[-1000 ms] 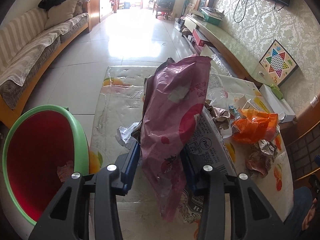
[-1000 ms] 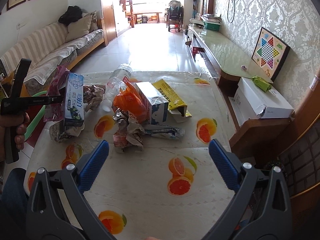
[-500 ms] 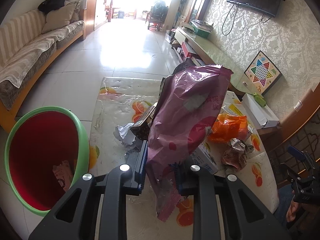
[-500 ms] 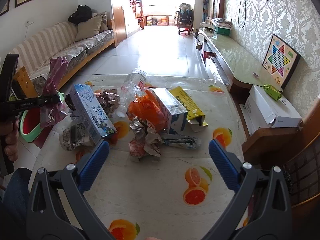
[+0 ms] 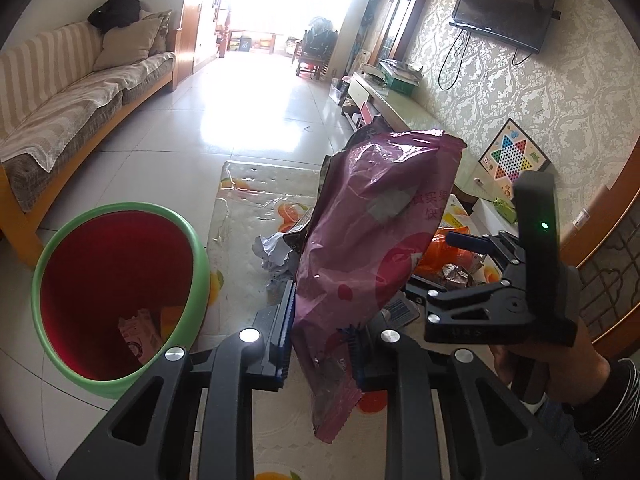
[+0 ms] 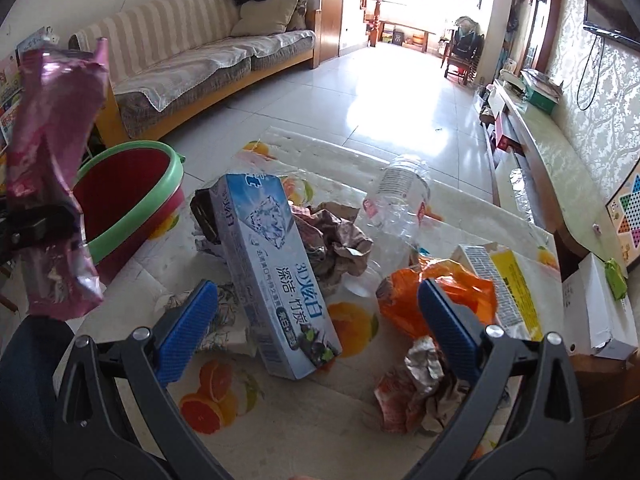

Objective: Collect trash
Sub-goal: 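Lift the pink bag with the left tool while the right tool grasps the toothpaste box, then drop the pink bag into the bin with the left tool while the right tool drops the box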

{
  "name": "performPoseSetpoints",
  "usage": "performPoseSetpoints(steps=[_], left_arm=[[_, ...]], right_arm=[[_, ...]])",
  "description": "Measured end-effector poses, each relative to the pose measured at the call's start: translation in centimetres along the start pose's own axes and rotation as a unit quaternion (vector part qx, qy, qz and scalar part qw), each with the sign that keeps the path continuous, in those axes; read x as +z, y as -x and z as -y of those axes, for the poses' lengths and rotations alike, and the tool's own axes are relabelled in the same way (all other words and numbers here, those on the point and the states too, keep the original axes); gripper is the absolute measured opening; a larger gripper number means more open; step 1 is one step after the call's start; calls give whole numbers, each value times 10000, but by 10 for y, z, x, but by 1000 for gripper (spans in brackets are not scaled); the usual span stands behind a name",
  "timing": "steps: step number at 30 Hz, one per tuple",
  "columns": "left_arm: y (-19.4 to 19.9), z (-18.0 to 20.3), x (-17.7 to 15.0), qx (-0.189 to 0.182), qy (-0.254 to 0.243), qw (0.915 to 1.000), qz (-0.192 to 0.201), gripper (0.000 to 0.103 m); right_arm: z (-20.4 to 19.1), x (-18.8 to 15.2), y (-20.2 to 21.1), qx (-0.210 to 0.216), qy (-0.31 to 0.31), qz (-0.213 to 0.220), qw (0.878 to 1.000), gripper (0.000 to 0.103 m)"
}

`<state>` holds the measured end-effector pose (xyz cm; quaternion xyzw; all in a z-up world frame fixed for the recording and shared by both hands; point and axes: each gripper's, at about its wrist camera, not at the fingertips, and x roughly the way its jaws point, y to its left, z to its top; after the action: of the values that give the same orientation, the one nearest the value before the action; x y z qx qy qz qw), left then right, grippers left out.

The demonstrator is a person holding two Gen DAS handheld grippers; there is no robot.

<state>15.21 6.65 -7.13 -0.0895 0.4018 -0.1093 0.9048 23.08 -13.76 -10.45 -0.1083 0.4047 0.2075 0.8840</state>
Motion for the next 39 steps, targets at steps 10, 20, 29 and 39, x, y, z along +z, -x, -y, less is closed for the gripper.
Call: performPoseSetpoints(steps=[10,20,29,39], left_arm=[[6,-21,-27,-94,301,9995,-44,20],[12,-26,-36,-99,417,9990,112,20],[28,-46,-21,225,587,9970,459,20],[49,-104,12,872,790,9903,742,20]], right_arm=[[-15,1,-51,227,279,-859,9957,59],[-16,-2,4,72,121,-438,9989,53],[-15,15,79,285,-160,307,9990,53],[-60,30,90,591,202,537,9966,53]])
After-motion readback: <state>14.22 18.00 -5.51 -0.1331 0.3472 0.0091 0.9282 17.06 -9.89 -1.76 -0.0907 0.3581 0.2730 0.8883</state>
